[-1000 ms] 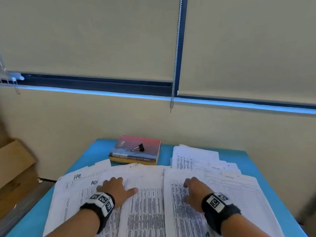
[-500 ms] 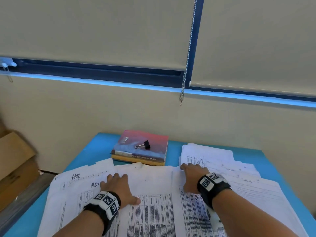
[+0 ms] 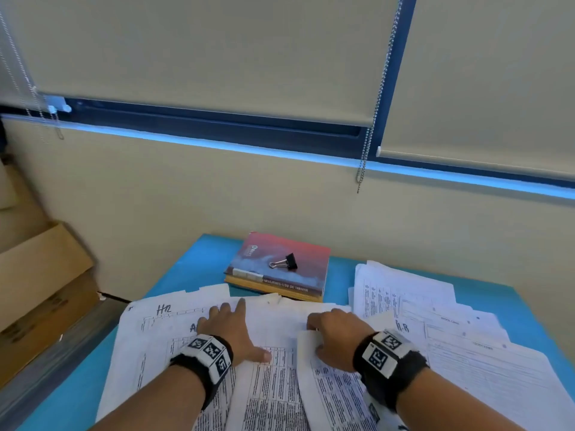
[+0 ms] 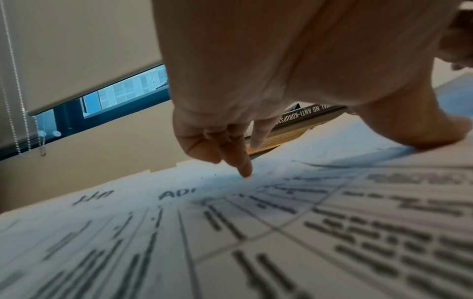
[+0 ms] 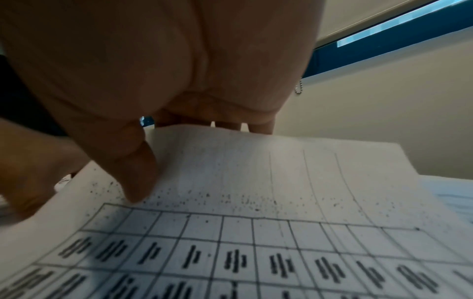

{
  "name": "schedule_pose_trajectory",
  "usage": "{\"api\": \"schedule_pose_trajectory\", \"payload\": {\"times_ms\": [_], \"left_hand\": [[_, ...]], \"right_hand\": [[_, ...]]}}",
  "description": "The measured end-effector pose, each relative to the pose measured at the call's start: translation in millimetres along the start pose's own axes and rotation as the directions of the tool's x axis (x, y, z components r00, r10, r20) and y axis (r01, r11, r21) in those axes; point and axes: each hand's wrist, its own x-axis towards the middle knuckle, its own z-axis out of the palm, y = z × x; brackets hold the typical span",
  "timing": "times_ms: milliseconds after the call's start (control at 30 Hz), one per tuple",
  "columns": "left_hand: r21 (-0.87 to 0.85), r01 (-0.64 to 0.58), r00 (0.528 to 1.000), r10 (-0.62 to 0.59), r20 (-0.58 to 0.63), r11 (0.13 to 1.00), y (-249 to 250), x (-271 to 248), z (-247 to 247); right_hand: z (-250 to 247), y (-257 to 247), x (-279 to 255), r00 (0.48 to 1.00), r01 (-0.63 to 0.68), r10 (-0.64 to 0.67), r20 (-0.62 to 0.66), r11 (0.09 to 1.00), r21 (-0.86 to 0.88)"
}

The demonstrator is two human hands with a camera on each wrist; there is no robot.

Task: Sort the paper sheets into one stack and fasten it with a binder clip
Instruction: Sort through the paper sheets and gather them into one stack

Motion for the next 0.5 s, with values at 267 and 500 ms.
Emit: {"api": "schedule_pose_trajectory", "payload": {"times_ms": [267,500], "left_hand": [[-0.333,0.034,0.994,-0.066,-0.088,0.942,-67.1,16.8,-30.2],[-0.289,0.032,0.998,-0.013,0.066,0.957,-117.7,11.9,-26.3]], "right_hand": [[18.1,-21.4,19.5,0.996,-0.068,0.079,0.046,0.976,-0.205],[19.2,-18.5,21.2,0.993,-0.114,0.114,-0.037,0.993,-0.005]]}}
